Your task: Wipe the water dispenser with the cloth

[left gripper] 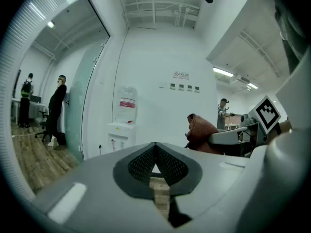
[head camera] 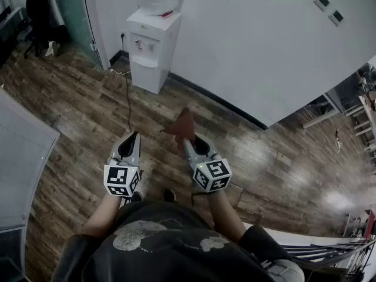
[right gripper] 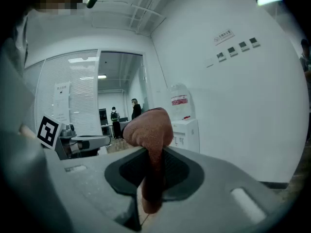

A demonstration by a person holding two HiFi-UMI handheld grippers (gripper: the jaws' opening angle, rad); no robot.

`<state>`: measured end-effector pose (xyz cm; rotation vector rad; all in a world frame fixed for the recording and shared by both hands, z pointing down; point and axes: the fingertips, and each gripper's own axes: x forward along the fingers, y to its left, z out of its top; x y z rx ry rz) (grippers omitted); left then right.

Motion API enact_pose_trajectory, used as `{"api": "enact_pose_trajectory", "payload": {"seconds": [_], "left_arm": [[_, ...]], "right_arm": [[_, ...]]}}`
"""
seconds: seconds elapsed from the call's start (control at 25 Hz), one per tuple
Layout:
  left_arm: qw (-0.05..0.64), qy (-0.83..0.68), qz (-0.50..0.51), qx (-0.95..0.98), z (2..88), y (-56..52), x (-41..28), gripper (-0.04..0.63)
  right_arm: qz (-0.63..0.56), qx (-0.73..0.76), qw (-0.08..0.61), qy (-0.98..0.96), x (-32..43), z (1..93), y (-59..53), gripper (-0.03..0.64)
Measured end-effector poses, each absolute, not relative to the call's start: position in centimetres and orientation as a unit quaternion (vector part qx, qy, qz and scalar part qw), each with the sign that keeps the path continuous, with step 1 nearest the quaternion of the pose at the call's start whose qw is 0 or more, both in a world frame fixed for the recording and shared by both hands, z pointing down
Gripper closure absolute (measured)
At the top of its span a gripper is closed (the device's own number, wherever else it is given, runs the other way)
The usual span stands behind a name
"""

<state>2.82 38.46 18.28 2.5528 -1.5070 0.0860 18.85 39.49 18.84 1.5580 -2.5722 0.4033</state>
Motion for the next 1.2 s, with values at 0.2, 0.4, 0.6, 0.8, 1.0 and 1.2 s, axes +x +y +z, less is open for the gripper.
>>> {"api": "enact_pose_trajectory", "payload": {"seconds": [0.2,0.4,0.6,0.8,1.0,1.2], "left_arm": [[0.084,-0.508,0.029,0.857,18.3,38.4,3.4,0.577],[0.084,-0.515,0.031,0.853,18.6,38.5,4.0,0.577],[0.085,-0.518,0.038,0.85,18.6,37.9,5.0,0.577],[0.086,-0.544,0.03,0.834,18.6,37.0,5.1,0.577],[0.093,-0.582,0.033,0.807,19.5,36.7,4.6,0.577],[0.096,-0.602,0.028,0.792,19.6,35.6,2.9,0.577]], "right_arm": [[0.133,0.511,0.048,-0.848,19.4,19.0,39.6,0.558],[0.136,0.509,0.046,-0.849,20.3,19.4,39.8,0.558],[0.139,0.508,0.038,-0.849,21.7,19.6,39.2,0.558],[0.13,0.49,0.021,-0.862,22.6,19.6,38.6,0.557],[0.141,0.473,0.018,-0.87,23.4,20.7,37.9,0.557],[0.162,0.468,0.027,-0.868,23.0,22.2,35.9,0.557]]}}
